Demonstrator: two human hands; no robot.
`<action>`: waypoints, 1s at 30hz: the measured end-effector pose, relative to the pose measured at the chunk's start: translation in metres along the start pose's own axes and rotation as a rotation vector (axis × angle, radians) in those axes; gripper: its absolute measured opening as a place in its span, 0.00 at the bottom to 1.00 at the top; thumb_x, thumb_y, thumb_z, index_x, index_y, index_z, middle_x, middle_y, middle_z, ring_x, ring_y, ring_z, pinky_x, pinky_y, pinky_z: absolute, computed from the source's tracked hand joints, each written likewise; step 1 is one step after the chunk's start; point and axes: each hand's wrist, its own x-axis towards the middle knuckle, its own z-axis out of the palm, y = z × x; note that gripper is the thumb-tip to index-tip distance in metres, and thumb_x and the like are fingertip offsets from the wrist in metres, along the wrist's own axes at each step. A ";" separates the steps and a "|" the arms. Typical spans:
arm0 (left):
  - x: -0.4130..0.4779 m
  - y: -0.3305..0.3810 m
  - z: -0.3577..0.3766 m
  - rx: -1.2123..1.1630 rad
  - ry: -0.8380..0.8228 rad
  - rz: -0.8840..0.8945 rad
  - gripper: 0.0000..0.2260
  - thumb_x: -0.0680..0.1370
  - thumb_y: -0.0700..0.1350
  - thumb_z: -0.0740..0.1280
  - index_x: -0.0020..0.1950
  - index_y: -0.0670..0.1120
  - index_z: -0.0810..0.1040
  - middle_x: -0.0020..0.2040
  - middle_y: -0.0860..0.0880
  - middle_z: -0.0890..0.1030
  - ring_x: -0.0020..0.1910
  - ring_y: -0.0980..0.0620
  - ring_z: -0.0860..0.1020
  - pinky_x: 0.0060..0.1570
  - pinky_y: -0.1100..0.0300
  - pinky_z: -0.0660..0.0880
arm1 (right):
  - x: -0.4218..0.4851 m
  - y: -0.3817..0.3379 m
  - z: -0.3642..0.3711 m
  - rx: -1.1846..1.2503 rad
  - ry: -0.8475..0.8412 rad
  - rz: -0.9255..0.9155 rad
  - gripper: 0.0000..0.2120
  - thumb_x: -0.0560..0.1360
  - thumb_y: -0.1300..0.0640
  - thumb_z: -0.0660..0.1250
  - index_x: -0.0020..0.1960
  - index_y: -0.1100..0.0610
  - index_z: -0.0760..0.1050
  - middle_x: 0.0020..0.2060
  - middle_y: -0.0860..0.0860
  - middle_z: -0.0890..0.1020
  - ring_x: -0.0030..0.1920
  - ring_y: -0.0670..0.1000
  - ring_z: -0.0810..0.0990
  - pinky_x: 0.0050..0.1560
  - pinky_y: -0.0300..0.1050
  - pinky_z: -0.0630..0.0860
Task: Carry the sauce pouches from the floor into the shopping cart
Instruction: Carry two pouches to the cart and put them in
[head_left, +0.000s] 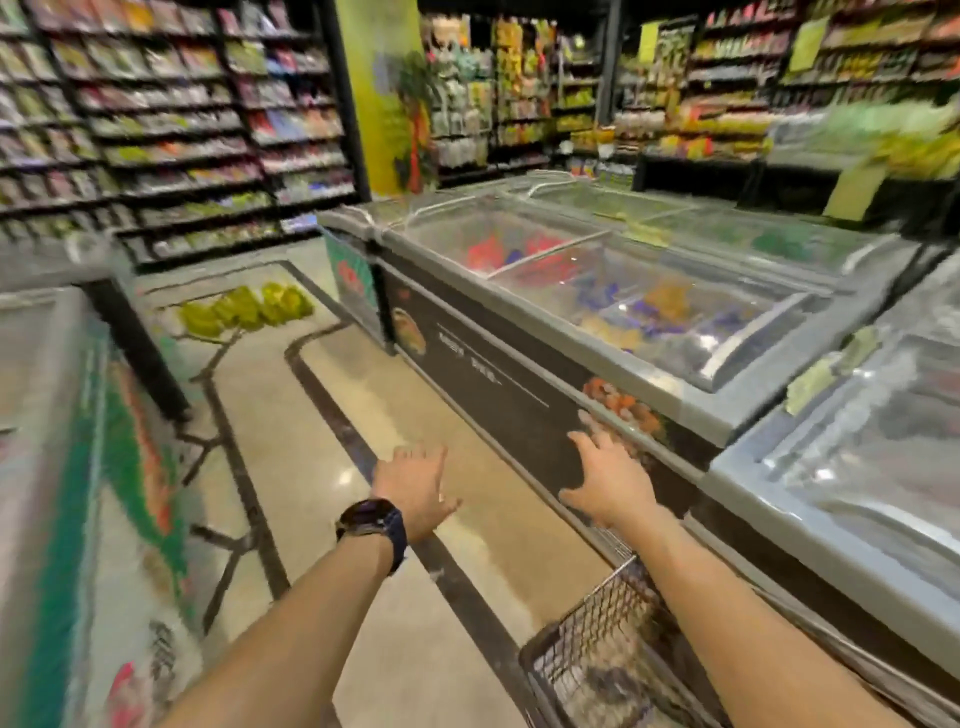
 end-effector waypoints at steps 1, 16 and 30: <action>-0.008 -0.014 -0.006 -0.004 0.021 -0.057 0.31 0.78 0.65 0.61 0.75 0.51 0.60 0.67 0.44 0.72 0.65 0.42 0.72 0.58 0.48 0.75 | 0.006 -0.012 -0.001 -0.014 -0.024 -0.061 0.40 0.71 0.46 0.71 0.77 0.48 0.55 0.73 0.54 0.64 0.71 0.57 0.66 0.67 0.55 0.71; -0.068 -0.184 -0.046 -0.001 0.168 -0.511 0.33 0.78 0.64 0.62 0.78 0.50 0.59 0.71 0.45 0.71 0.68 0.45 0.73 0.63 0.49 0.75 | 0.068 -0.191 -0.008 -0.055 -0.074 -0.478 0.39 0.73 0.43 0.69 0.77 0.48 0.55 0.69 0.54 0.69 0.66 0.56 0.71 0.62 0.51 0.75; 0.004 -0.325 -0.033 -0.039 0.128 -0.495 0.33 0.78 0.64 0.61 0.79 0.51 0.57 0.72 0.46 0.71 0.68 0.46 0.73 0.63 0.50 0.75 | 0.152 -0.320 0.020 -0.031 -0.115 -0.454 0.38 0.73 0.47 0.70 0.77 0.48 0.56 0.72 0.53 0.67 0.69 0.55 0.70 0.64 0.49 0.73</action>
